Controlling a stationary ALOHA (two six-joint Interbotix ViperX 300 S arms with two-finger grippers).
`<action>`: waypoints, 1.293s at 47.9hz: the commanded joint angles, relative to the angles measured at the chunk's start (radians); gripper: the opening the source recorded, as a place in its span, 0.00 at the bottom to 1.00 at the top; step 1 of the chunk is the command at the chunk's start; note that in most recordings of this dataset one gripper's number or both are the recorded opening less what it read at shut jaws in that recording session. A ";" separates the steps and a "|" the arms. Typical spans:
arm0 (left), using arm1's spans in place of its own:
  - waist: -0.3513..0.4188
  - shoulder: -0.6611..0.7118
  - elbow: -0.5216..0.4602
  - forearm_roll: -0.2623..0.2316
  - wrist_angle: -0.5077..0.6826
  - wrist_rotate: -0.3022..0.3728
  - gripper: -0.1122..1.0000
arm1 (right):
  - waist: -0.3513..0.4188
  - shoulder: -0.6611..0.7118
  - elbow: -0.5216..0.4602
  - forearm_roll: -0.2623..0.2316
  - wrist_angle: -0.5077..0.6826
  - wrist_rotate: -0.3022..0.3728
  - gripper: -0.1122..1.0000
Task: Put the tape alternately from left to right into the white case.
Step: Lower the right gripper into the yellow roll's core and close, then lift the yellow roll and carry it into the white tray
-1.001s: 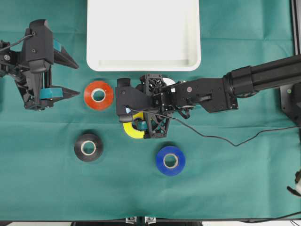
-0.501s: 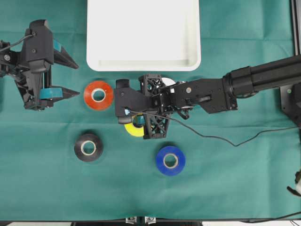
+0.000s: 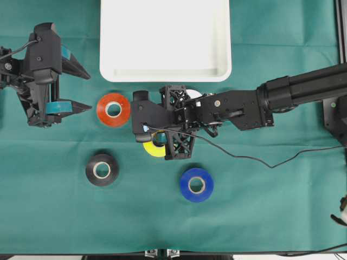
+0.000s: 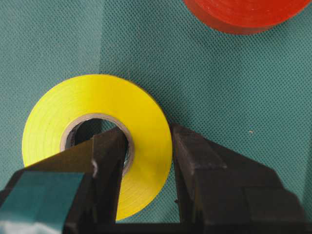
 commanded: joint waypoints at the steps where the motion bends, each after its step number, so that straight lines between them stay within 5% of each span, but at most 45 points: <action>1: 0.002 -0.008 -0.012 -0.002 -0.005 0.000 0.56 | -0.002 -0.078 -0.023 -0.002 -0.002 0.002 0.38; 18: 0.002 -0.014 -0.012 -0.002 0.023 0.000 0.56 | -0.002 -0.161 -0.023 -0.003 0.014 0.002 0.38; 31: 0.002 -0.014 -0.011 -0.002 0.023 0.000 0.56 | -0.041 -0.178 -0.023 -0.066 0.043 0.003 0.38; 62: 0.002 -0.015 0.000 -0.002 0.017 0.000 0.56 | -0.341 -0.345 0.137 -0.083 0.084 0.000 0.38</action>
